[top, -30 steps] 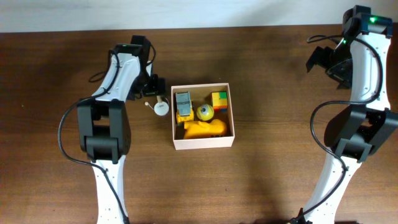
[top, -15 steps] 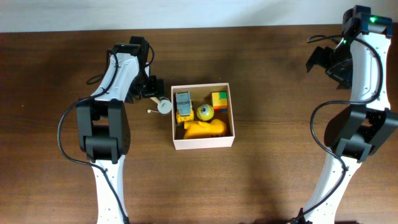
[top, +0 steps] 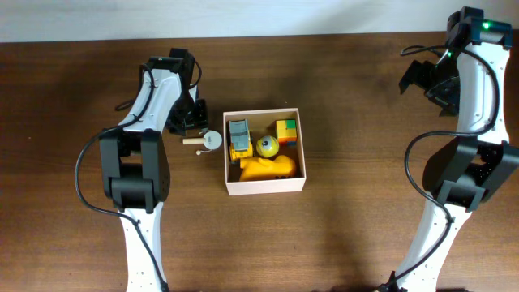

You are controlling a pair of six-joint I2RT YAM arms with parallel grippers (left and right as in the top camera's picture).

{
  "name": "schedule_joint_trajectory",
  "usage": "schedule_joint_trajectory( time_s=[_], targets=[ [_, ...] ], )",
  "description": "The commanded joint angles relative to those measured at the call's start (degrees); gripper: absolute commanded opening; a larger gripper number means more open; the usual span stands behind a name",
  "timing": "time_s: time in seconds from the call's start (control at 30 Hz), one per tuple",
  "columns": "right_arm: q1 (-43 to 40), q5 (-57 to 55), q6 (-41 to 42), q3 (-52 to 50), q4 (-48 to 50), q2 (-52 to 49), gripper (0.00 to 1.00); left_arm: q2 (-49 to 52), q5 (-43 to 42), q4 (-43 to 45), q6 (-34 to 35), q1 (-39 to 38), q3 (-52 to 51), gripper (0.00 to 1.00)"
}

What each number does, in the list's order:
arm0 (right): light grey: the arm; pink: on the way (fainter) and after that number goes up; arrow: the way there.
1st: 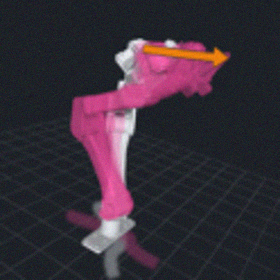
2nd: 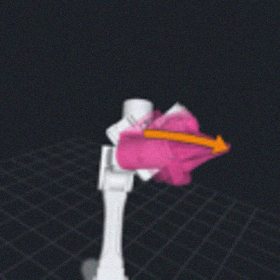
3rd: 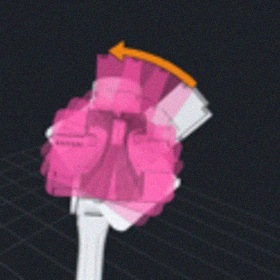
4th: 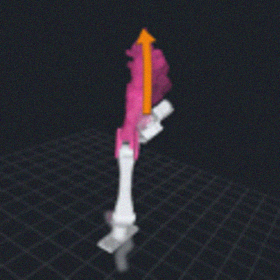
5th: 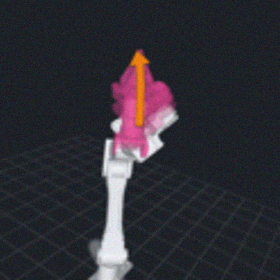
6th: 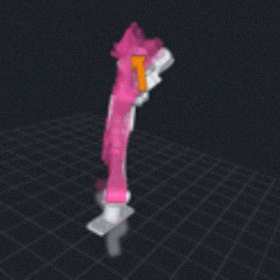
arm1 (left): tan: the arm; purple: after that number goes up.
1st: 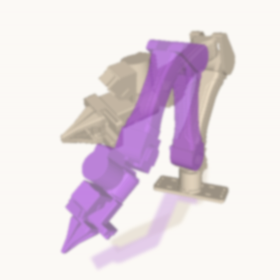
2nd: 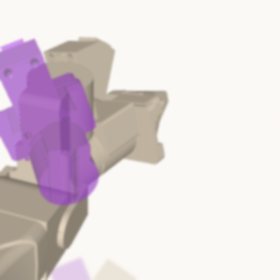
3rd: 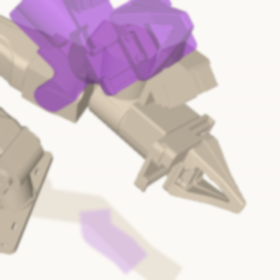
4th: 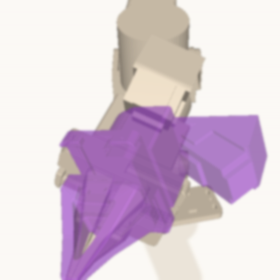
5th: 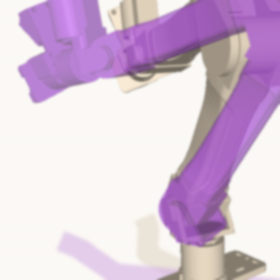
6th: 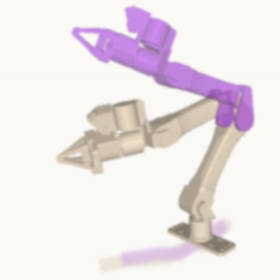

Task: Pack container
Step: 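Grasp the wooden handle of the paddle toy with the left gripper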

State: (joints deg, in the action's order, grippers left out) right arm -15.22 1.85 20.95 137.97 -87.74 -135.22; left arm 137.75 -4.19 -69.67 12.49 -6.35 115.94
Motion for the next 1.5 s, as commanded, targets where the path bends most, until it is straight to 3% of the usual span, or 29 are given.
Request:
schedule_joint_trajectory(
  time_s=[0.0, 0.17, 0.33, 0.57, 0.8, 1.07, 1.23, 1.4, 1.47],
  targets=[
    [0.2, 0.3, 0.6, -0.1, 0.2, -0.2, 0.99, 0.5, -0.7, 0.7, -1.7, 0.0, 0.3, 0.6],
    [0.2, 0.3, 0.6, -0.1, 0.2, -0.2, 0.99, 0.5, -0.3, 0.0, -13.4, 0.1, 0.3, 0.74],
    [0.2, 0.3, 0.6, -0.1, 0.2, -0.2, 0.99, -0.1, 0.2, -0.6, -17.4, 0.1, 0.5, 0.81],
    [0.2, 0.3, 0.6, -0.1, 0.2, -0.2, 0.99, -4.2, 0.5, -3.0, -22.2, 0.1, 0.5, 0.81],
    [0.2, 0.3, 0.6, -0.1, 0.2, -0.2, 0.99, -4.6, 0.5, -7.3, -33.2, 0.1, 0.0, 0.82],
    [0.2, 0.3, 0.6, -0.1, 0.2, -0.2, 0.99, -4.6, 2.1, 1.7, -39.8, 0.1, -5.2, 0.87],
    [0.2, 0.3, 0.6, -0.1, 0.2, -0.2, 0.99, -4.6, 2.8, 4.2, -39.8, 0.1, -5.5, 0.87],
    [0.2, 0.3, 0.6, -0.1, 0.2, -0.2, 0.99, -4.6, 2.9, 3.9, -39.8, 0.1, -5.7, 0.63],
    [0.2, 0.3, 0.6, -0.1, 0.2, -0.2, 0.99, -4.6, 2.9, 3.6, -39.5, 0.1, -6.0, 0.62]
  ],
)
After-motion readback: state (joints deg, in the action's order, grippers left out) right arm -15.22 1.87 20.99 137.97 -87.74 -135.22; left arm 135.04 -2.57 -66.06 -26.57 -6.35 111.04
